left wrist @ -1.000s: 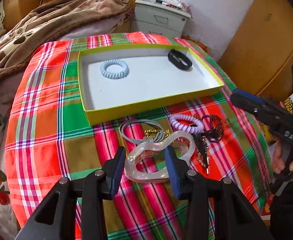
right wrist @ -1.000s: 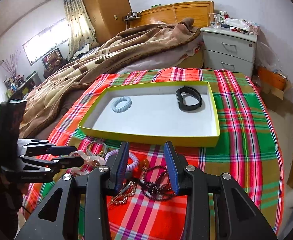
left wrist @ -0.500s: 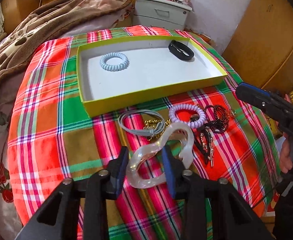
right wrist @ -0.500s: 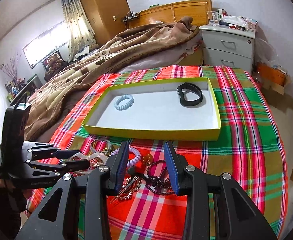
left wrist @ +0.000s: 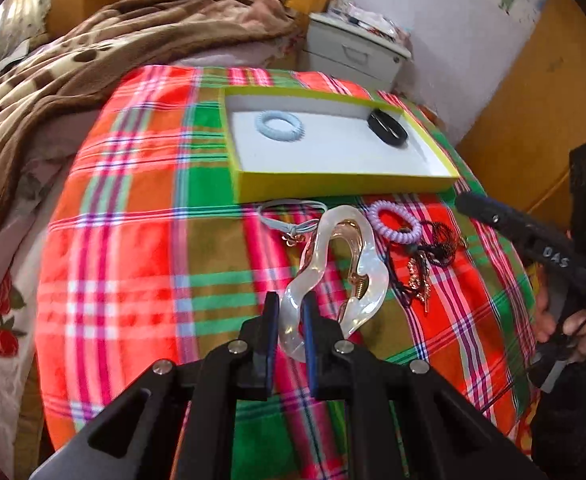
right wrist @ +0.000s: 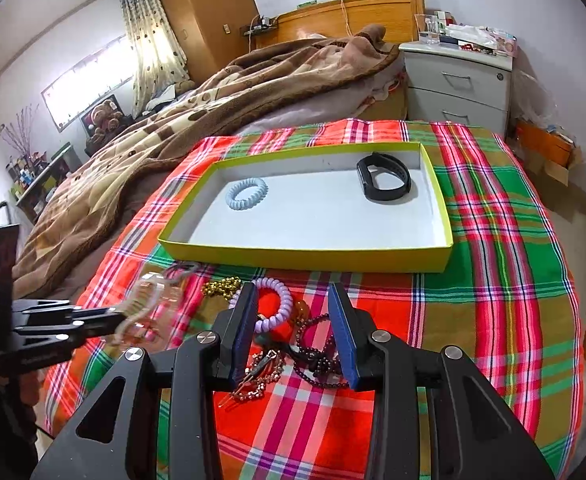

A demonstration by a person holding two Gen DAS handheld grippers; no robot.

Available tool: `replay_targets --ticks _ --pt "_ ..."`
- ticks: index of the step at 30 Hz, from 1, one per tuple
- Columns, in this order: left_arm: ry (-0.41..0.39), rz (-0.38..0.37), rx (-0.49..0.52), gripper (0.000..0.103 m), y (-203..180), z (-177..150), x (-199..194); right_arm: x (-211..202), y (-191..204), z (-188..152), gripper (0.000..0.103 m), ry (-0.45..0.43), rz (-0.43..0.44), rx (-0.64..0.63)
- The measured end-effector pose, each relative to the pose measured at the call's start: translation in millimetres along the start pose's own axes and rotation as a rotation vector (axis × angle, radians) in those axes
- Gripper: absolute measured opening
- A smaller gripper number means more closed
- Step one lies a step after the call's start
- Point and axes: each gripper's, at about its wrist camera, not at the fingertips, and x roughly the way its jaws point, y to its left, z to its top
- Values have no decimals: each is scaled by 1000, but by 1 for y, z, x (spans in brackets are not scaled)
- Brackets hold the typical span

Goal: Organize jewelry
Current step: 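Lift the claw clip with the left tool while the right tool grasps the purple coiled hair tie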

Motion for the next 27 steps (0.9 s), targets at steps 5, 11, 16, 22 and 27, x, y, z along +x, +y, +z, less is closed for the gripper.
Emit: replay_targets --ticks 5,11,16,22,27 --pt "-22 -8 -50 12 15 -5 -13 14 1 3 37 35 -1 -14" --pt "32 -163 -115 12 26 -14 -7 27 -3 4 37 60 10 13" --pt "80 -327 -174 12 29 -26 2 30 -1 3 37 69 9 5" --pt "39 -258 -150 12 25 -25 -9 37 0 6 37 82 19 0" --pt "11 -205 -136 12 31 -24 -23 51 3 13 37 115 29 -25"
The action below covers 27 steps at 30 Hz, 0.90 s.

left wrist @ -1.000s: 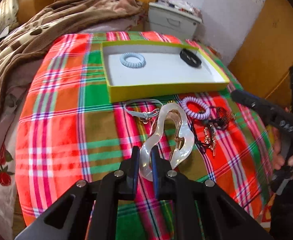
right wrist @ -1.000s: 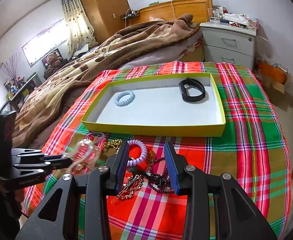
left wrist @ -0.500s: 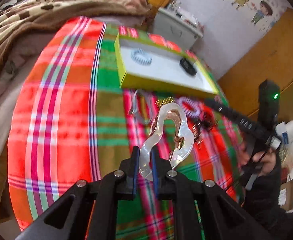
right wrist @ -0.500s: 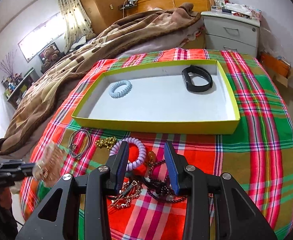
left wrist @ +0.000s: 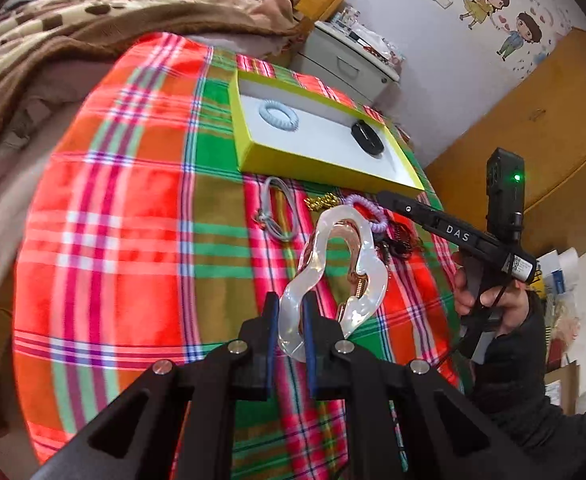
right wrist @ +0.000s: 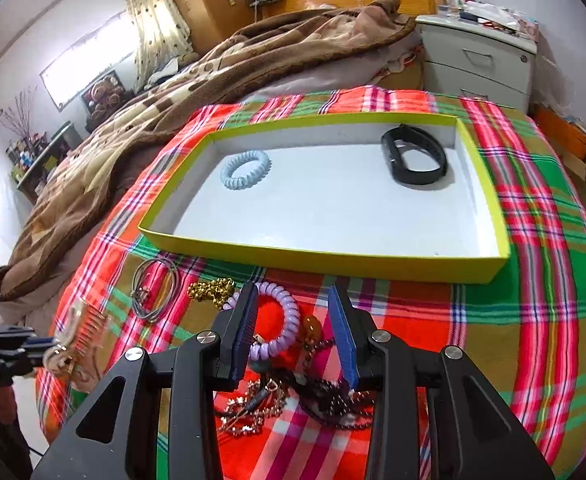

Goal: Organize jewelry
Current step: 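Lift the claw clip with the left tool while the right tool grasps the purple coiled hair tie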

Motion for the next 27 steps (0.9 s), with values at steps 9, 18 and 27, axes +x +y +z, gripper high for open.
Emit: replay_targets --ticks 9,18,27 --pt "-12 29 -25 12 12 1 -4 27 4 5 37 90 -19 -70" --pt "-17 53 -28 12 12 8 -2 28 12 3 15 98 -50 -120" --pt "-22 62 -20 12 8 13 1 20 7 2 10 72 -43 -89"
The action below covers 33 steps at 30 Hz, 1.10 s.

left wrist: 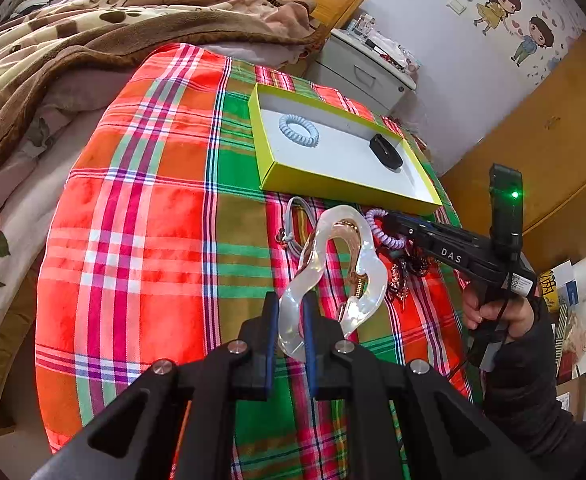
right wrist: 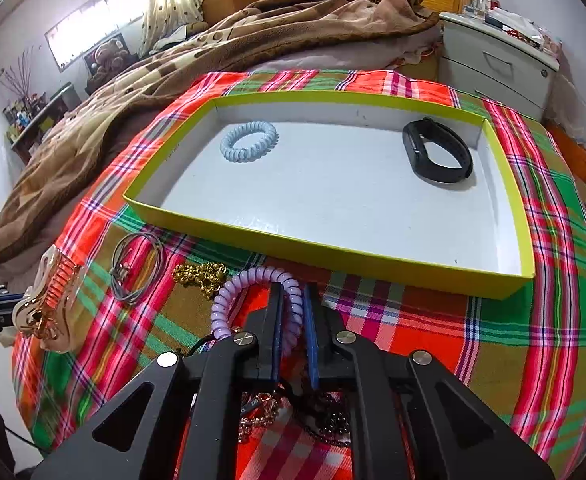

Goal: Organize jewelry
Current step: 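Lift the claw clip with the left tool while the right tool grasps the purple coiled hair tie, then carry the clip and purple tie into the yellow box and open both tools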

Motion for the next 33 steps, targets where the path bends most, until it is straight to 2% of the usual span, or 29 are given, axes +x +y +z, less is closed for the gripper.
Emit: replay_targets --ticks 11,23,33 --pt "-10 16 15 12 -7 5 1 -21 -14 -5 10 -60 83 102" --pt "-49 18 69 12 -27 44 1 -48 -25 16 10 -143 48 131" --pt "-78 53 119 12 -47 92 16 -45 -39 50 10 -176 -5 169"
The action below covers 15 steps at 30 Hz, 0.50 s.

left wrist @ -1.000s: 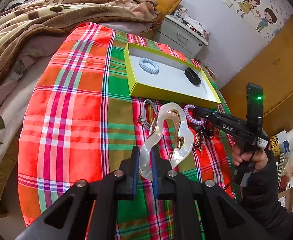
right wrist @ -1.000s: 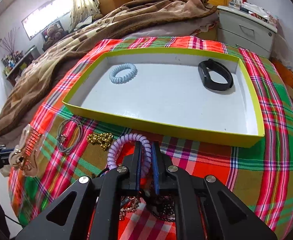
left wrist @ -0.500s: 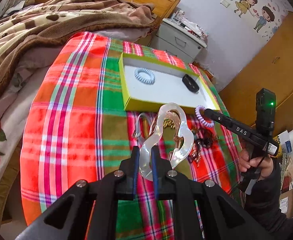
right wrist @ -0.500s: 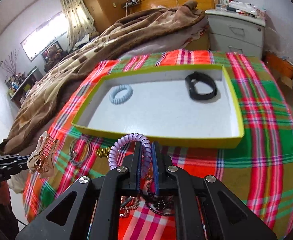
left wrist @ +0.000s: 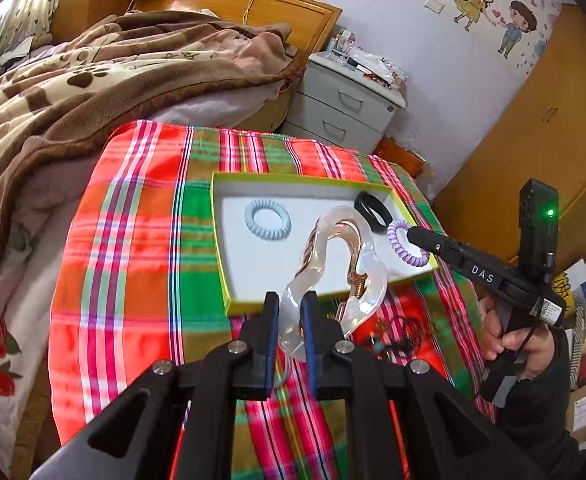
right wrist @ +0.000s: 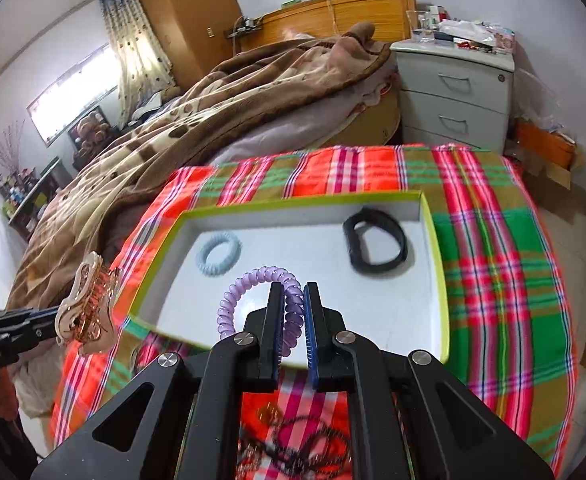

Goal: Organize jewelry
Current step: 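Carry the clip and purple tie into the yellow box and open both tools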

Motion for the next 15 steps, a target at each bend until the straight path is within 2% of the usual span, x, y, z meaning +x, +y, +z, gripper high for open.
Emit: replay_targets --ticks 5,9,15 --pt "7 44 -8 12 -3 16 22 18 -2 21 10 -11 -35 20" --pt "29 54 -43 12 -1 19 42 38 -2 33 10 -2 -53 24" --pt "68 65 -43 12 -4 19 67 68 -3 41 10 35 -61 31"
